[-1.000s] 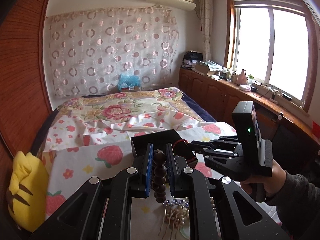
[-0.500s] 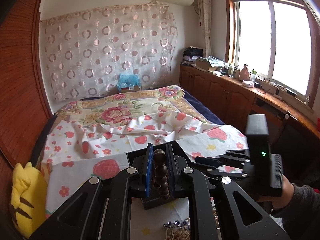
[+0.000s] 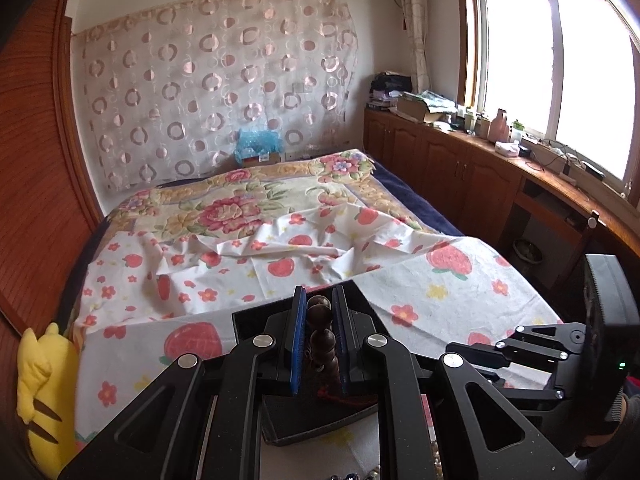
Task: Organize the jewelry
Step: 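Open the left tool to drop the bead bracelet into the box, then grasp the purple butterfly hair combs with the left tool while the right approaches the silver bangle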
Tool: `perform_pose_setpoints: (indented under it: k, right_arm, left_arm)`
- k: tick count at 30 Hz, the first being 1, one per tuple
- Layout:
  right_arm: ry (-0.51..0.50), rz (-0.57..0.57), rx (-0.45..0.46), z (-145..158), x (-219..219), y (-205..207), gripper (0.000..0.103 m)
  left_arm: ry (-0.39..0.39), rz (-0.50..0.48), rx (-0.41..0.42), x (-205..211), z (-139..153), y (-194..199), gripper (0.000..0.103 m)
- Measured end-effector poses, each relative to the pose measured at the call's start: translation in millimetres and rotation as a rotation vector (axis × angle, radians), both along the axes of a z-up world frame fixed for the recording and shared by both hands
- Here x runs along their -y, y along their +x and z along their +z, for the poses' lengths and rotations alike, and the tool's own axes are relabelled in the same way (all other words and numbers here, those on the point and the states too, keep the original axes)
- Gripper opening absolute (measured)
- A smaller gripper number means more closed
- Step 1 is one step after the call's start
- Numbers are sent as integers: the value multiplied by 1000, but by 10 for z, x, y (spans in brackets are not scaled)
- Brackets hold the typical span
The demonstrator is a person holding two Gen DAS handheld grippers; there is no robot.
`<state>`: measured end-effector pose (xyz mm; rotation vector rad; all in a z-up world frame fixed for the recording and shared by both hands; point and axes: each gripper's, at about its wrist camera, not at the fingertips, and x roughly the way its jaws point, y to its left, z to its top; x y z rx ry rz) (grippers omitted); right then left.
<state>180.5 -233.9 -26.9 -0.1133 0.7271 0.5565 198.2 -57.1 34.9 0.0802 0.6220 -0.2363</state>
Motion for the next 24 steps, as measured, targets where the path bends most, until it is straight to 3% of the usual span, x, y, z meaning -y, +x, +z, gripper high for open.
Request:
perform_pose_setpoints:
  k: [5, 8, 18, 24]
  right_arm:
    - [7, 13, -4, 16, 17, -175, 18]
    - [22, 23, -8, 35, 41, -288, 21]
    - [13, 21, -9, -27, 59, -713, 29]
    - [-15, 21, -13, -113, 12, -804, 36]
  left_arm:
    - [19, 12, -26, -72, -134, -79, 22]
    - [20, 15, -28, -152, -218, -261, 34]
    - [-12, 14, -82, -321, -581, -853, 35]
    - [-36, 19, -120, -403, -731, -1038, 47]
